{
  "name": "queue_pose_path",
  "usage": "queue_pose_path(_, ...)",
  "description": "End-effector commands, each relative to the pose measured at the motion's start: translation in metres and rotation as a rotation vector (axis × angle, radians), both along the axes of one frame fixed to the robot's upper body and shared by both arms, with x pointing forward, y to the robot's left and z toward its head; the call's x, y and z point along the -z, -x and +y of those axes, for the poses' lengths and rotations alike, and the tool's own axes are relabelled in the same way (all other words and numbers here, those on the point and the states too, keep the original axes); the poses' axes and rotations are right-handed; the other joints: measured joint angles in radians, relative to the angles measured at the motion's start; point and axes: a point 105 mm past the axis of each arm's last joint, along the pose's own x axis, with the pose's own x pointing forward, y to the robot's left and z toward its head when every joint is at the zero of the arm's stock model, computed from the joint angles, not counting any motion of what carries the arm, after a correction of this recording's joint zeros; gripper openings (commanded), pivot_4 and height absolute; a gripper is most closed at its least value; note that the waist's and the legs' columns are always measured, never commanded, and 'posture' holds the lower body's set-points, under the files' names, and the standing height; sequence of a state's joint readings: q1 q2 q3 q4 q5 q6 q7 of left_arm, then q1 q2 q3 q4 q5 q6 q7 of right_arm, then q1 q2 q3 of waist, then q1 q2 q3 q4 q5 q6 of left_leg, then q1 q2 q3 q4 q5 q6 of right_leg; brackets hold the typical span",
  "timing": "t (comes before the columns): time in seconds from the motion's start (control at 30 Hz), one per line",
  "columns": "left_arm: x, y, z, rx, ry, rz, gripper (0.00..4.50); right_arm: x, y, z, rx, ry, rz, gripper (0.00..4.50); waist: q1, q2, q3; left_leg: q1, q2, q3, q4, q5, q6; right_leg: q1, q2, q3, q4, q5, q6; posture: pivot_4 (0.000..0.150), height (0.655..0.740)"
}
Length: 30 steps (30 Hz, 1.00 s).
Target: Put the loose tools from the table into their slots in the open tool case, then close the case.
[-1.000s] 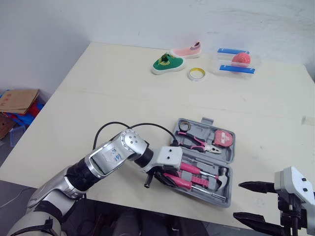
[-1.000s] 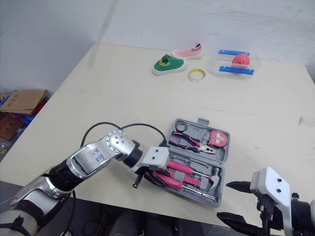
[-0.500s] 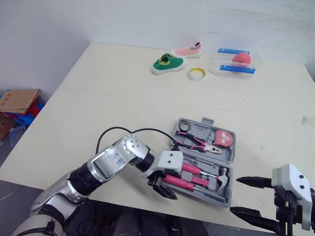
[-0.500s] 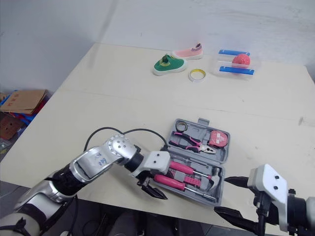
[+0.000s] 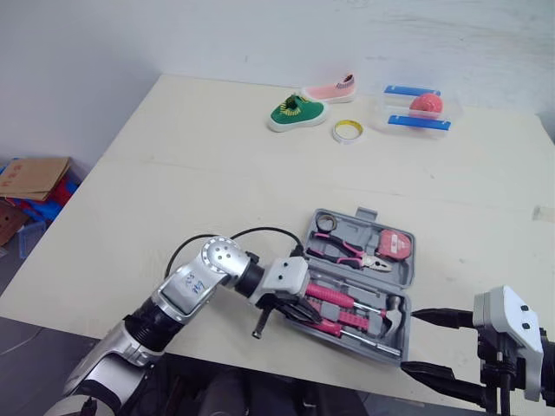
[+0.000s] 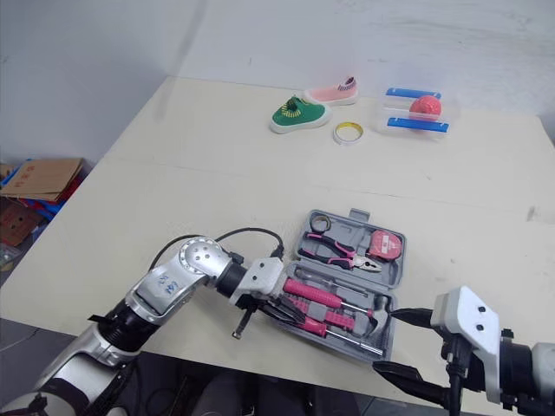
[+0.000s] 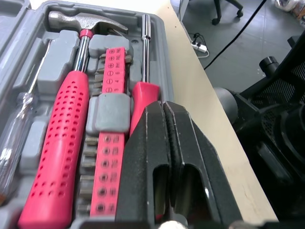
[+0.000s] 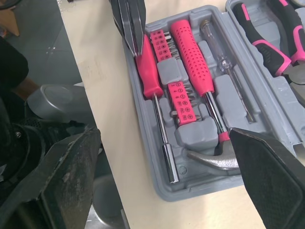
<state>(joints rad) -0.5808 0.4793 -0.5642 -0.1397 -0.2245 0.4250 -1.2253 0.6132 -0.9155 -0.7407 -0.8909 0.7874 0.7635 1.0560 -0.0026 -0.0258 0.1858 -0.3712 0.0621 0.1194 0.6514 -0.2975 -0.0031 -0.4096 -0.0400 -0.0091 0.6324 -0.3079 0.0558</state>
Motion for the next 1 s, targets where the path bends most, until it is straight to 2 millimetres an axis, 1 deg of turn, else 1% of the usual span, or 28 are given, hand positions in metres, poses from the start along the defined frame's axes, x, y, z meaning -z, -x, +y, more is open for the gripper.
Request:
queue_pose_path(0.03, 0.023, -0.002, 0.005, -0.016, -0.148, -0.035, 0.01, -0.001, 0.0, 0.003, -0.009, 0.001, -0.014, 4.5, -0.001, 0.0, 0.0, 0.0, 0.0, 0.0, 0.0, 0.0, 0.0, 0.0, 0.0, 0.0, 0.0, 0.0, 0.0, 0.15, 0.7304)
queue_pose_path(0.1, 0.037, -0.002, 0.01, -0.025, -0.225, -0.069, 0.01, -0.001, -0.001, 0.003, -0.007, -0.001, -0.017, 4.5, 0.001, -0.001, -0.002, 0.0, 0.0, 0.0, 0.0, 0.0, 0.0, 0.0, 0.0, 0.0, 0.0, 0.0, 0.0, 0.15, 0.7304)
queue_pose_path(0.13, 0.046, 0.0, 0.018, -0.034, -0.298, -0.065, 0.01, -0.001, -0.001, 0.003, -0.006, -0.003, -0.018, 4.5, 0.001, -0.002, -0.003, 0.001, 0.0, 0.0, -0.001, 0.0, 0.0, 0.001, 0.0, 0.0, 0.0, 0.0, 0.0, 0.15, 0.7304)
queue_pose_path(0.17, 0.052, 0.007, 0.025, -0.001, -0.336, -0.063, 0.01, -0.001, -0.001, 0.004, -0.005, -0.003, -0.019, 4.5, 0.0, -0.002, -0.005, 0.002, 0.0, 0.0, -0.001, 0.0, 0.0, 0.002, 0.0, 0.0, 0.0, 0.0, 0.0, 0.15, 0.7304)
queue_pose_path(0.23, 0.056, 0.016, 0.032, 0.042, -0.37, -0.054, 0.01, 0.0, -0.001, 0.004, -0.003, -0.004, -0.02, 4.5, -0.002, -0.006, -0.013, 0.003, 0.0, 0.0, -0.002, 0.0, 0.0, 0.003, 0.0, 0.0, -0.001, 0.0, 0.0, 0.15, 0.7304)
queue_pose_path(0.27, 0.058, 0.014, 0.034, 0.017, -0.39, -0.049, 0.01, 0.0, -0.001, 0.003, 0.0, -0.004, -0.021, 4.5, -0.003, -0.008, -0.016, 0.004, 0.001, 0.0, -0.002, 0.0, 0.0, 0.003, 0.0, 0.0, 0.0, -0.001, -0.001, 0.15, 0.7304)
queue_pose_path(0.3, 0.057, 0.011, 0.032, -0.02, -0.373, -0.046, 0.01, 0.001, -0.002, 0.003, 0.005, -0.003, -0.021, 4.5, -0.004, -0.009, -0.018, 0.004, 0.002, 0.0, -0.003, 0.0, -0.001, 0.005, 0.001, 0.0, -0.001, -0.001, -0.002, 0.15, 0.7304)
queue_pose_path(0.33, 0.055, 0.008, 0.03, -0.046, -0.359, -0.044, 0.01, 0.001, -0.002, 0.002, 0.009, -0.003, -0.021, 4.5, -0.004, -0.008, -0.02, 0.005, 0.002, 0.0, -0.004, -0.001, -0.001, 0.009, 0.001, 0.0, -0.001, -0.002, -0.004, 0.15, 0.7304)
queue_pose_path(0.4, 0.044, 0.005, 0.021, -0.092, -0.283, -0.008, 0.01, 0.002, -0.004, 0.001, 0.03, -0.004, -0.032, 4.5, -0.002, -0.006, -0.023, 0.015, 0.003, -0.001, -0.006, -0.002, -0.002, 0.018, 0.001, -0.001, -0.005, -0.005, -0.006, 0.15, 0.7304)
queue_pose_path(0.43, 0.022, 0.009, 0.019, -0.071, -0.177, 0.04, 0.01, 0.001, -0.007, -0.003, 0.059, -0.012, -0.043, 4.5, -0.001, -0.005, -0.024, 0.016, 0.003, -0.001, -0.006, -0.002, -0.002, 0.019, 0.001, -0.001, -0.005, -0.007, -0.008, 0.15, 0.7304)
queue_pose_path(0.5, -0.008, 0.014, 0.021, -0.034, -0.039, 0.097, 0.01, 0.0, -0.011, -0.009, 0.099, -0.027, -0.057, 4.5, -0.004, -0.005, -0.022, 0.017, 0.002, 0.0, -0.005, -0.001, -0.002, 0.018, 0.0, 0.0, -0.005, -0.014, -0.02, 0.15, 0.7304)
queue_pose_path(0.57, -0.023, 0.017, 0.03, -0.031, 0.011, 0.155, 0.01, 0.0, -0.015, -0.013, 0.132, -0.035, -0.066, 4.5, -0.002, -0.005, -0.021, 0.015, 0.003, 0.0, -0.005, -0.001, -0.001, 0.014, 0.0, 0.0, -0.004, -0.012, -0.017, 0.15, 0.7304)
queue_pose_path(0.6, -0.028, 0.017, 0.034, -0.033, 0.02, 0.185, 0.01, 0.0, -0.017, -0.016, 0.146, -0.037, -0.07, 4.5, -0.001, -0.005, -0.021, 0.014, 0.003, -0.001, -0.005, -0.001, -0.001, 0.014, 0.0, 0.0, -0.003, -0.01, -0.014, 0.15, 0.7304)
queue_pose_path(0.63, -0.033, 0.016, 0.041, -0.042, 0.03, 0.205, 0.01, 0.002, -0.02, -0.02, 0.169, -0.033, -0.074, 4.5, -0.001, -0.005, -0.021, 0.013, 0.003, -0.001, -0.005, -0.001, -0.002, 0.013, 0.0, -0.001, -0.003, -0.006, -0.006, 0.15, 0.7304)
queue_pose_path(0.67, -0.039, 0.01, 0.054, -0.063, 0.036, 0.197, 0.01, 0.008, -0.027, -0.033, 0.229, 0.005, -0.081, 4.5, -0.001, -0.004, -0.02, 0.013, 0.003, -0.001, -0.005, -0.002, -0.002, 0.013, 0.0, -0.001, -0.003, -0.004, -0.003, 0.15, 0.7304)
queue_pose_path(0.7, -0.04, -0.002, 0.065, -0.122, 0.025, 0.182, 0.01, 0.015, -0.034, -0.046, 0.287, 0.05, -0.084, 4.5, -0.002, -0.004, -0.02, 0.013, 0.002, -0.001, -0.005, -0.002, -0.002, 0.013, -0.001, -0.001, -0.004, -0.004, -0.003, 0.15, 0.7304)
queue_pose_path(0.73, -0.039, -0.014, 0.072, -0.185, 0.016, 0.157, 0.01, 0.021, -0.038, -0.056, 0.328, 0.09, -0.081, 4.5, -0.001, -0.004, -0.02, 0.013, 0.002, -0.001, -0.005, -0.002, -0.002, 0.013, 0.0, -0.001, -0.004, -0.005, -0.004, 0.15, 0.7304)
queue_pose_path(0.77, -0.037, -0.023, 0.076, -0.226, 0.008, 0.14, 0.01, 0.025, -0.041, -0.061, 0.348, 0.114, -0.079, 4.5, -0.001, -0.004, -0.02, 0.013, 0.002, -0.001, -0.005, -0.002, -0.002, 0.013, -0.001, -0.001, -0.005, -0.006, -0.006, 0.15, 0.7304)
queue_pose_path(0.8, -0.029, -0.038, 0.078, -0.292, -0.012, 0.096, 0.0, 0.03, -0.043, -0.064, 0.354, 0.13, -0.073, 4.24, 0.001, -0.002, -0.02, 0.013, 0.001, -0.001, -0.005, -0.002, -0.002, 0.012, -0.002, -0.001, -0.005, -0.007, -0.008, 0.15, 0.7304)
queue_pose_path(0.83, -0.024, -0.047, 0.08, -0.328, -0.026, 0.063, 0.0, 0.034, -0.045, -0.065, 0.354, 0.139, -0.069, 3.96, 0.003, -0.001, -0.02, 0.012, 0.0, -0.001, -0.005, -0.002, -0.001, 0.012, -0.002, -0.001, -0.005, -0.008, -0.01, 0.15, 0.7304)
queue_pose_path(0.87, -0.021, -0.053, 0.081, -0.347, -0.036, 0.043, 0.0, 0.036, -0.046, -0.066, 0.354, 0.144, -0.069, 3.61, 0.004, 0.0, -0.019, 0.012, -0.001, -0.001, -0.005, -0.002, 0.0, 0.012, -0.003, -0.001, -0.005, -0.012, -0.018, 0.15, 0.7304)
queue_pose_path(0.9, -0.016, -0.064, 0.082, -0.393, -0.05, 0.01, 0.0, 0.039, -0.047, -0.067, 0.35, 0.154, -0.072, 3.15, 0.003, 0.0, -0.019, 0.011, -0.001, -0.001, -0.005, -0.003, 0.001, 0.012, -0.004, -0.001, -0.005, -0.012, -0.017, 0.15, 0.7304)
queue_pose_path(0.93, -0.013, -0.075, 0.082, -0.431, -0.046, -0.002, 0.0, 0.041, -0.05, -0.067, 0.348, 0.156, -0.071, 2.65, 0.002, -0.001, -0.019, 0.011, -0.001, -0.001, -0.004, -0.003, 0.002, 0.011, -0.004, -0.001, -0.005, -0.011, -0.015, 0.15, 0.7304)
queue_pose_path(0.97, -0.01, -0.087, 0.08, -0.484, -0.043, -0.014, 0.0, 0.043, -0.053, -0.067, 0.344, 0.162, -0.072, 2.11, 0.002, -0.001, -0.019, 0.01, -0.001, -0.001, -0.004, -0.004, 0.002, 0.011, -0.004, -0.001, -0.005, -0.005, -0.005, 0.15, 0.7304)
queue_pose_path(1.0, -0.006, -0.095, 0.077, -0.511, -0.039, -0.011, 0.0, 0.046, -0.057, -0.066, 0.329, 0.177, -0.082, 1.6, 0.002, -0.002, -0.018, 0.01, -0.001, 0.0, -0.004, -0.005, 0.002, 0.011, -0.004, -0.001, -0.005, -0.003, 0.0, 0.15, 0.7304)
